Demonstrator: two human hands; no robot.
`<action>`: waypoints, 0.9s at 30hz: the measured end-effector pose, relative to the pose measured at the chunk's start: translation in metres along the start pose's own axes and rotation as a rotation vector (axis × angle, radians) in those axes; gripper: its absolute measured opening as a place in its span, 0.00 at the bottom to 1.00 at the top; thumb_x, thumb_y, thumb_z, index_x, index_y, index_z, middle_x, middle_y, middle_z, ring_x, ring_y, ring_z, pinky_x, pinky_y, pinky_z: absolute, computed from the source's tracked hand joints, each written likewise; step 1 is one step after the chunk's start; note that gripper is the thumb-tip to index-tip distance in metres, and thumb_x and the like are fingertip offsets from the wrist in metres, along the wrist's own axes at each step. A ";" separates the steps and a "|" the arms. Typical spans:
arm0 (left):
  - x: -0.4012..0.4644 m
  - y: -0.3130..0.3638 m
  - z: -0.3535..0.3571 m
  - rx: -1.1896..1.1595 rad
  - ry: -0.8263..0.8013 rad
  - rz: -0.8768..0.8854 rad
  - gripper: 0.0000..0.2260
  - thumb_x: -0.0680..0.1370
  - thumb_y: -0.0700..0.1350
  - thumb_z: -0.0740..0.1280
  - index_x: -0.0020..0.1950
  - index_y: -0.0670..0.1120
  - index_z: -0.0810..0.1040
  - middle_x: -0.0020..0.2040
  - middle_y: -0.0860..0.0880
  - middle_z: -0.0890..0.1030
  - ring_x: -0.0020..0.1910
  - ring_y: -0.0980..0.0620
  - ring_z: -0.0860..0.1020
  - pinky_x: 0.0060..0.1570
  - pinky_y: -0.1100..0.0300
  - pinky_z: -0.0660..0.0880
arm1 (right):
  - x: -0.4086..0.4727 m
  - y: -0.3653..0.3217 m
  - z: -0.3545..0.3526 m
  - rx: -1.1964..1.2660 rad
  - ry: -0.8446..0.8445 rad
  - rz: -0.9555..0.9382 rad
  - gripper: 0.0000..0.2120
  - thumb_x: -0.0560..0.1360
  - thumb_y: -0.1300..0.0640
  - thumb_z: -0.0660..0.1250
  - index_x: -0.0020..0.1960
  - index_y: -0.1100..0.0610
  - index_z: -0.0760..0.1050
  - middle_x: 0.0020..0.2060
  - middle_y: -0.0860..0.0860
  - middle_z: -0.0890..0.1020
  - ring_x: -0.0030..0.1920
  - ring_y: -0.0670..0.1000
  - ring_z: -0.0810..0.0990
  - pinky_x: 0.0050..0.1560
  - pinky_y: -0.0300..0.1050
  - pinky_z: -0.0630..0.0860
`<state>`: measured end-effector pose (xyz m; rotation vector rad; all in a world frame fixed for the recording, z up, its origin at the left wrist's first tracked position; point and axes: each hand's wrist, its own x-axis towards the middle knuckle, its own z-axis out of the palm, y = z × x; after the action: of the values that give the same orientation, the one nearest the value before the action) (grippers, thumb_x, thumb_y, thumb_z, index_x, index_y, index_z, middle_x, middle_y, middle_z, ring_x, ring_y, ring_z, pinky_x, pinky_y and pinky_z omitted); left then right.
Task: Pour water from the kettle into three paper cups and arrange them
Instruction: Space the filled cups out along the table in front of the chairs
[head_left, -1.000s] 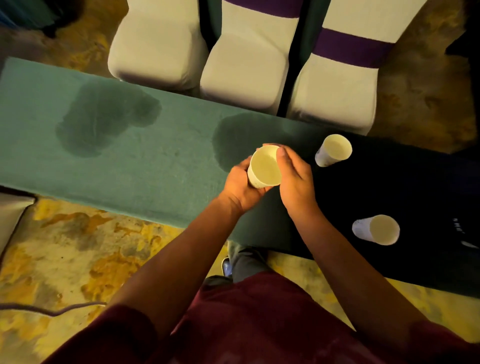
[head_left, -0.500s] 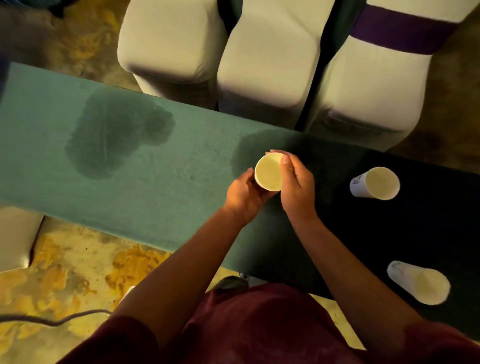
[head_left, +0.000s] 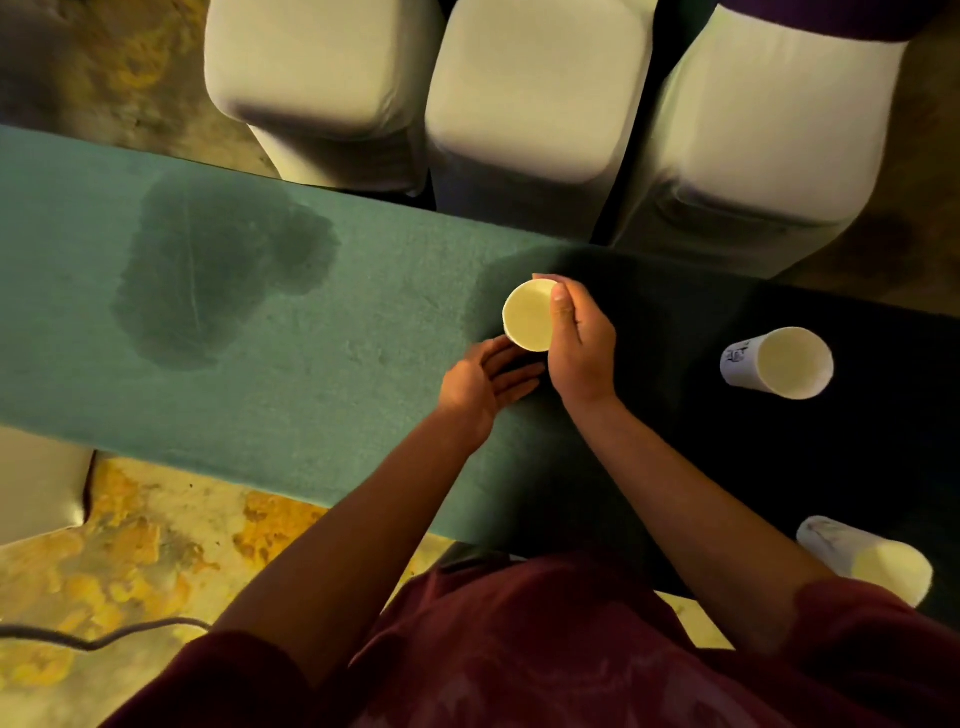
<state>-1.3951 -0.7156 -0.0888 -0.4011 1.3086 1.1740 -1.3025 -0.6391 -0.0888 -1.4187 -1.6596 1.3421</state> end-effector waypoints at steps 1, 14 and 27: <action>0.000 0.000 0.000 0.007 0.013 0.007 0.14 0.82 0.45 0.57 0.61 0.41 0.77 0.51 0.42 0.85 0.45 0.42 0.85 0.47 0.50 0.81 | 0.000 0.001 0.000 -0.005 0.001 -0.004 0.14 0.85 0.59 0.57 0.60 0.59 0.81 0.54 0.51 0.85 0.53 0.45 0.81 0.53 0.38 0.75; -0.024 -0.029 -0.015 0.325 0.219 0.013 0.12 0.81 0.41 0.57 0.52 0.40 0.79 0.43 0.40 0.86 0.35 0.45 0.85 0.34 0.56 0.81 | 0.001 -0.002 0.002 -0.054 -0.009 0.011 0.16 0.84 0.54 0.57 0.62 0.60 0.80 0.55 0.51 0.84 0.55 0.48 0.80 0.54 0.46 0.76; -0.080 -0.078 -0.034 0.250 0.200 0.171 0.10 0.79 0.38 0.59 0.54 0.38 0.78 0.39 0.40 0.83 0.29 0.47 0.81 0.29 0.61 0.76 | -0.099 -0.007 -0.070 -0.179 0.006 -0.167 0.24 0.81 0.57 0.62 0.72 0.70 0.68 0.71 0.65 0.73 0.72 0.62 0.72 0.72 0.59 0.68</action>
<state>-1.3346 -0.8099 -0.0560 -0.2310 1.6691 1.1143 -1.2160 -0.7099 -0.0415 -1.3455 -1.8884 1.1193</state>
